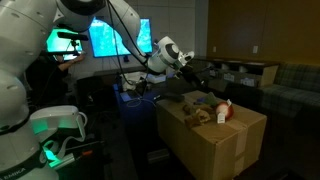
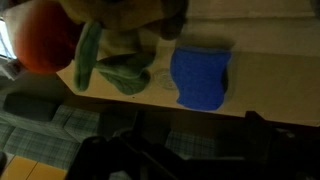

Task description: Put the white towel on the table, then the moose on the box, then the duster on the table, then the turnip plushie on the box, then the plastic on the table, then the blue sponge on the box, then the duster from the box to the table, lastly, the other duster from the table to the box

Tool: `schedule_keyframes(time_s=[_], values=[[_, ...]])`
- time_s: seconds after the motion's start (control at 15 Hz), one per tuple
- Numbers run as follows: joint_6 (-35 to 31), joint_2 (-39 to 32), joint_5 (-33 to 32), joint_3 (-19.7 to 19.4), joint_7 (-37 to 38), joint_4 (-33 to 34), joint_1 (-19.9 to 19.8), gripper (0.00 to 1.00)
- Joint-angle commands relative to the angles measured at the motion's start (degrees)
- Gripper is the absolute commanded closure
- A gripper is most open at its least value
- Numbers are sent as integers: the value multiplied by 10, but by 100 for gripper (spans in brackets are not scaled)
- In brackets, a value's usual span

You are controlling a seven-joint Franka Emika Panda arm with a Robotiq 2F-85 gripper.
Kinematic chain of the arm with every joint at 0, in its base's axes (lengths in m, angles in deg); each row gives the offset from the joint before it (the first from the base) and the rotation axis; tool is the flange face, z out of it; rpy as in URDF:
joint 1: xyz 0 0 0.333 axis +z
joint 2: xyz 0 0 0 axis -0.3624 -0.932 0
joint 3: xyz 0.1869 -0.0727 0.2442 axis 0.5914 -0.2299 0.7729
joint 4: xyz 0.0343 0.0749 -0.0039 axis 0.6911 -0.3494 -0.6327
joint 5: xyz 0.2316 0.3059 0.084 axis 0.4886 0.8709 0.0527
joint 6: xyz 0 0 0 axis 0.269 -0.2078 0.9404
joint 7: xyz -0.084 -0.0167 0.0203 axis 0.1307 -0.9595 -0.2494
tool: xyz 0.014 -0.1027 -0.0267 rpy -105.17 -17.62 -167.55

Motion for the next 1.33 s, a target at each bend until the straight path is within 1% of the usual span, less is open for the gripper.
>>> schedule_keyframes(time_s=[0.0, 0.2, 0.47, 0.73, 0.93, 1.27], values=[[4, 17, -55, -7, 79, -31, 35, 0], [-1, 23, -79, 20, 97, -44, 33, 0], [-39, 18, -94, 67, 73, -55, 13, 0], [-75, 17, -91, 97, 53, -71, -2, 0], [-98, 17, -87, 105, 31, -84, -11, 0], [-123, 18, -93, 93, 8, -106, -14, 0]])
